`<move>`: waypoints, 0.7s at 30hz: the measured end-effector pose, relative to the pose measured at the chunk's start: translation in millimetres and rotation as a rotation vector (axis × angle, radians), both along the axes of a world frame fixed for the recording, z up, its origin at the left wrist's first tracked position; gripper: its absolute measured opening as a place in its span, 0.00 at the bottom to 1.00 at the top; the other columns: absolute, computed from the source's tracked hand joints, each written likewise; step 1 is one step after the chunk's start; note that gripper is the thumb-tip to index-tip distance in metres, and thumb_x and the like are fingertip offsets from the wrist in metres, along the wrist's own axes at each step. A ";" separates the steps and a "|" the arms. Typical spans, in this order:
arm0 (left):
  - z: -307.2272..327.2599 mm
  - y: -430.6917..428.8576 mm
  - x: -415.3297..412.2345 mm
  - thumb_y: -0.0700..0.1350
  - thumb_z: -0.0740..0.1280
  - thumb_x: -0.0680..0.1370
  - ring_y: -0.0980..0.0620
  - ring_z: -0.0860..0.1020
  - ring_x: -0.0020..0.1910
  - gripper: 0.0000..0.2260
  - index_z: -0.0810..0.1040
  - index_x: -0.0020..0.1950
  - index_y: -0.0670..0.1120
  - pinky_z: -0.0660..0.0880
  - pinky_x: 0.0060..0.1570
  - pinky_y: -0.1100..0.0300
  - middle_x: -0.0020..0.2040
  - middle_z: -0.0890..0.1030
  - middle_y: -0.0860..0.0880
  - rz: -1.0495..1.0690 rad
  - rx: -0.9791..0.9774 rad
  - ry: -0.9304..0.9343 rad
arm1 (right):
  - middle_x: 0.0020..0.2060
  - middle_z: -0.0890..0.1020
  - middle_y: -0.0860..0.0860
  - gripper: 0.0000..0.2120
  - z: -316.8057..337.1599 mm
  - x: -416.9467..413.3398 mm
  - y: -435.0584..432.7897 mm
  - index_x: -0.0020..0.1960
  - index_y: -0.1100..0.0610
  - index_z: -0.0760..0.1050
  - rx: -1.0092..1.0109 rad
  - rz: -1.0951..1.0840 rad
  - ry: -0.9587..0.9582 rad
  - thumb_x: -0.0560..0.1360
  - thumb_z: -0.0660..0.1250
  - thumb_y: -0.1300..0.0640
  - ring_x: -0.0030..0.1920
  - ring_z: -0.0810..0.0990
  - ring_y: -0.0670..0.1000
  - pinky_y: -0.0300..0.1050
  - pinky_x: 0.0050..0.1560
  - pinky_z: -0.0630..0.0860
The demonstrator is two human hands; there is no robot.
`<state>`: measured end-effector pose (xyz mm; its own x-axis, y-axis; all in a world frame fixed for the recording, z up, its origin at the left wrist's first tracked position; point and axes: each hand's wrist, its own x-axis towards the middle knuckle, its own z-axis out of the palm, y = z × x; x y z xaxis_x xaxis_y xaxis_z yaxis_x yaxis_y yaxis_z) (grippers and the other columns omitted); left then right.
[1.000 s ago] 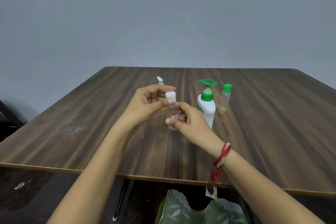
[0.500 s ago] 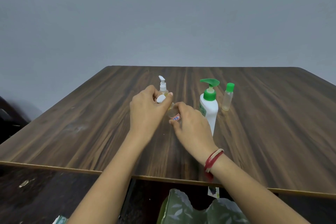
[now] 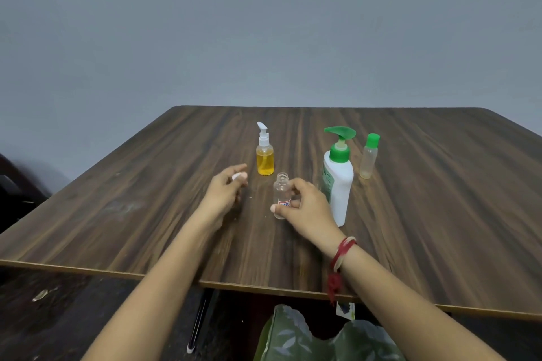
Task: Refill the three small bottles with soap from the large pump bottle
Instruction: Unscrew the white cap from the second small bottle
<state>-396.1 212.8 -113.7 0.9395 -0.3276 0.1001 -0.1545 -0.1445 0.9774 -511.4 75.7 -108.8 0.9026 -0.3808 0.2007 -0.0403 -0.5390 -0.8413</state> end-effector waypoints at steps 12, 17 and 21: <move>-28.2 -2.2 15.4 0.50 0.57 0.81 0.47 0.74 0.56 0.07 0.64 0.53 0.47 0.65 0.51 0.52 0.56 0.77 0.49 0.008 0.630 -0.441 | 0.49 0.76 0.51 0.16 -12.1 24.2 -0.2 0.50 0.52 0.75 -0.062 -0.025 0.022 0.65 0.76 0.56 0.38 0.77 0.45 0.40 0.44 0.74; -32.4 -0.3 16.6 0.48 0.54 0.81 0.46 0.68 0.57 0.05 0.64 0.49 0.48 0.59 0.50 0.51 0.54 0.73 0.50 0.033 0.773 -0.492 | 0.50 0.77 0.51 0.17 -13.2 27.1 1.6 0.51 0.54 0.76 -0.048 -0.034 0.011 0.65 0.76 0.57 0.40 0.80 0.47 0.39 0.46 0.75; -30.2 3.4 17.3 0.50 0.63 0.78 0.46 0.67 0.58 0.08 0.67 0.52 0.49 0.61 0.50 0.53 0.53 0.71 0.52 0.028 0.735 -0.425 | 0.50 0.78 0.51 0.16 -13.4 28.9 2.2 0.50 0.52 0.76 -0.040 -0.045 0.023 0.65 0.76 0.57 0.41 0.81 0.48 0.43 0.49 0.77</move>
